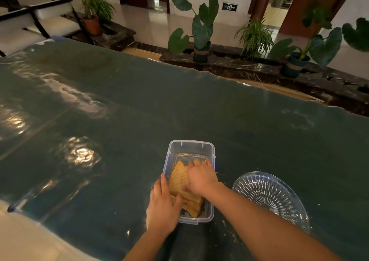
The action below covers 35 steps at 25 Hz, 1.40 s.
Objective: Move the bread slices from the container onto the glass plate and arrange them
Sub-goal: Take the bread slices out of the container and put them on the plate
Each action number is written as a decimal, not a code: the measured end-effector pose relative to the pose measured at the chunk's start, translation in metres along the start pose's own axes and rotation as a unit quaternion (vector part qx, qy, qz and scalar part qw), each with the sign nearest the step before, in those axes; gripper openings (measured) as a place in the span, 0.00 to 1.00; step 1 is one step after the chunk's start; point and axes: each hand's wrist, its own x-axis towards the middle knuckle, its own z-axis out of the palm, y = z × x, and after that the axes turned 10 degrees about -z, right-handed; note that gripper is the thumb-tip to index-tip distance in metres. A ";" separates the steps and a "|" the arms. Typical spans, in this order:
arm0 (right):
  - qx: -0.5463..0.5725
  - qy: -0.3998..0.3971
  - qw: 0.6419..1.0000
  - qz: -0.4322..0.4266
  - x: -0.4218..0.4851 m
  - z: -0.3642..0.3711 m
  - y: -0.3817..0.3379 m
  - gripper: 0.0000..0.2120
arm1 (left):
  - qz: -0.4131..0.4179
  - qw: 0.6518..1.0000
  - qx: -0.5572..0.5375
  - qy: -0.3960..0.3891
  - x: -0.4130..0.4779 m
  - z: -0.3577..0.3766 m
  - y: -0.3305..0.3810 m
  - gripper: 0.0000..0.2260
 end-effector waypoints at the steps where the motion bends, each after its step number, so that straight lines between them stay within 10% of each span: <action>1: 0.021 -0.001 1.000 0.009 0.000 -0.001 -0.001 0.37 | 0.000 1.000 0.002 0.004 0.000 0.000 0.000 0.34; 13: 0.244 0.053 0.966 0.063 -0.023 -0.025 0.004 0.18 | -0.042 0.993 -0.106 -0.019 -0.001 -0.007 0.006 0.39; 25: 0.661 0.247 0.685 0.182 -0.168 -0.052 0.129 0.18 | -0.047 0.996 -0.067 -0.025 0.000 -0.011 0.014 0.33; 35: 0.691 0.220 0.609 0.321 -0.199 0.052 0.166 0.22 | -0.014 0.999 0.040 0.026 -0.004 -0.008 0.023 0.32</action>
